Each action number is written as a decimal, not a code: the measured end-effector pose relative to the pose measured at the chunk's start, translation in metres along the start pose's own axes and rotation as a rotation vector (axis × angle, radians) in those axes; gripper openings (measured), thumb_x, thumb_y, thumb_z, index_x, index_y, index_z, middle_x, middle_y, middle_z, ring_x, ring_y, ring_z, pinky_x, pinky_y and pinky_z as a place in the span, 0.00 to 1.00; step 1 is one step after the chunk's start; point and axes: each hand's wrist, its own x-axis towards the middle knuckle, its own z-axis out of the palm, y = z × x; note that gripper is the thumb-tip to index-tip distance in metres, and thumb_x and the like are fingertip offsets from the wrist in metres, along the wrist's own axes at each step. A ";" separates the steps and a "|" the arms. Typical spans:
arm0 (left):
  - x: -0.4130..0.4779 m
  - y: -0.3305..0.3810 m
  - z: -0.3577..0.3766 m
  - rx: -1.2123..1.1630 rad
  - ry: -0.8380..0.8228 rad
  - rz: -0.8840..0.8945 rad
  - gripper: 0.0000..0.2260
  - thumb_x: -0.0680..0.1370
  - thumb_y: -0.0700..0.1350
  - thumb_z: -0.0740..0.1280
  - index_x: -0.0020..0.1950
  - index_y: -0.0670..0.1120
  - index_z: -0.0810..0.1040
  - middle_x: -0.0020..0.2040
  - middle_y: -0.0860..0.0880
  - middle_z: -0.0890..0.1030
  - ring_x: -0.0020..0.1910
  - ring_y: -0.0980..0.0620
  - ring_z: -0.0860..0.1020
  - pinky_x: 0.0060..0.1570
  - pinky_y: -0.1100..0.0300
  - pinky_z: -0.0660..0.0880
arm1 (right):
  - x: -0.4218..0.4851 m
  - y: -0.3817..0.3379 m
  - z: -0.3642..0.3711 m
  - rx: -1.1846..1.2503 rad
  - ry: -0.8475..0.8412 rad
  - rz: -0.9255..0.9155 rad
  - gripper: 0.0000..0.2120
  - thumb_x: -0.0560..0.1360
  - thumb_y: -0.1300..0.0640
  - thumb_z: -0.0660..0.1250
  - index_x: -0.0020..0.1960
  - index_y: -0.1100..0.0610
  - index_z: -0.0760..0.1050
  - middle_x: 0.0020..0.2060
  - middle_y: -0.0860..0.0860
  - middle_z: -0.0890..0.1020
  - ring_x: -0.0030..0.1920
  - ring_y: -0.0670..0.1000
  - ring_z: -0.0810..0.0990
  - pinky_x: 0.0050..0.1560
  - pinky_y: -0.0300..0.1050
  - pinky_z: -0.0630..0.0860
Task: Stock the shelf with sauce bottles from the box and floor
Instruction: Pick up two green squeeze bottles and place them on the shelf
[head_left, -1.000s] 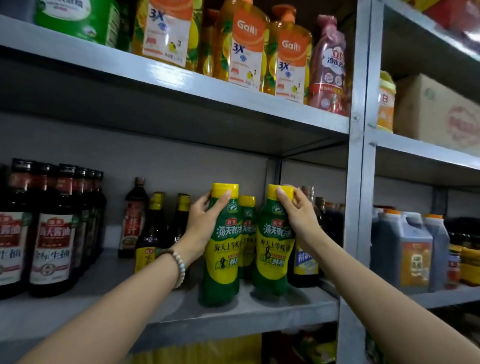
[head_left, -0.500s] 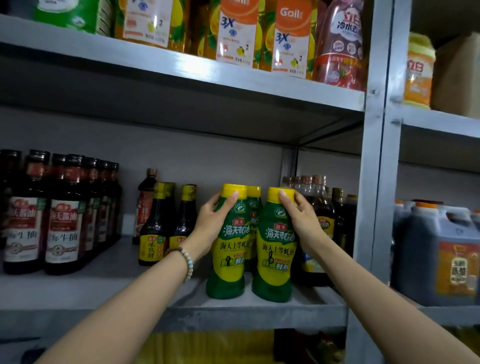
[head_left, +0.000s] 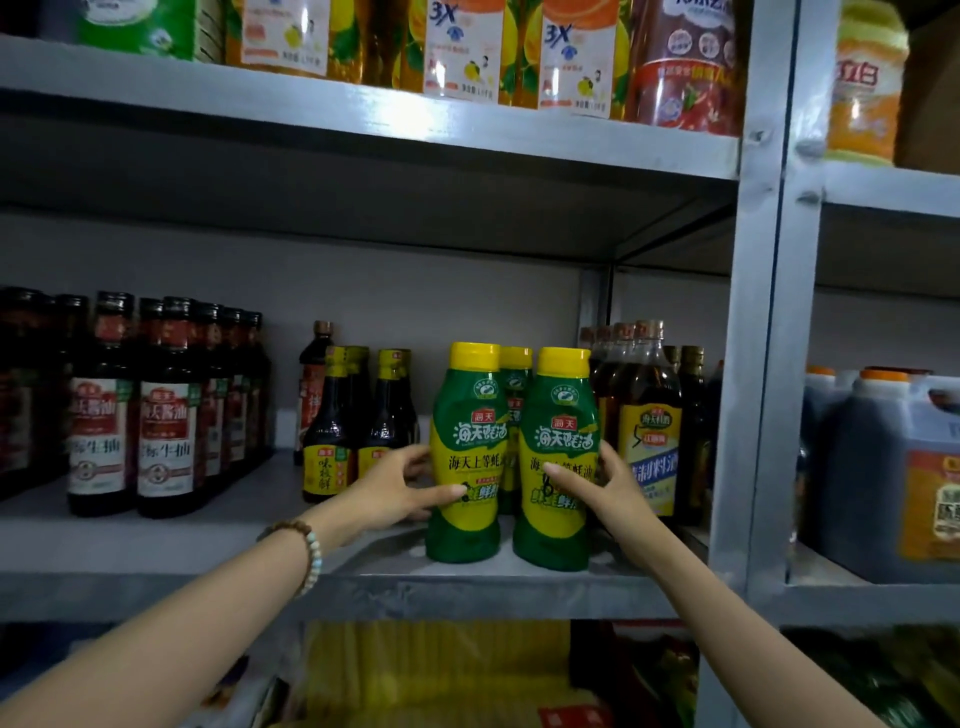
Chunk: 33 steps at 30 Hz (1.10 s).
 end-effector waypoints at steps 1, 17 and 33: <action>0.000 0.000 0.000 0.004 0.007 0.004 0.26 0.71 0.45 0.73 0.67 0.51 0.70 0.65 0.48 0.74 0.64 0.49 0.73 0.42 0.61 0.79 | -0.002 0.001 -0.003 -0.013 -0.016 -0.014 0.26 0.63 0.43 0.76 0.59 0.40 0.72 0.52 0.40 0.83 0.52 0.41 0.81 0.46 0.36 0.79; 0.035 -0.005 0.028 0.013 0.056 0.068 0.30 0.74 0.46 0.70 0.72 0.54 0.62 0.71 0.49 0.68 0.67 0.48 0.69 0.61 0.47 0.73 | -0.007 0.008 0.003 -0.045 0.119 -0.134 0.30 0.72 0.53 0.69 0.70 0.48 0.60 0.60 0.46 0.77 0.59 0.43 0.77 0.54 0.42 0.79; 0.043 -0.001 0.043 -0.016 -0.029 0.064 0.32 0.78 0.44 0.65 0.77 0.53 0.51 0.76 0.47 0.60 0.70 0.45 0.66 0.66 0.48 0.68 | -0.003 0.014 -0.003 0.060 0.158 -0.079 0.32 0.72 0.55 0.70 0.72 0.47 0.59 0.59 0.44 0.77 0.57 0.42 0.77 0.48 0.37 0.78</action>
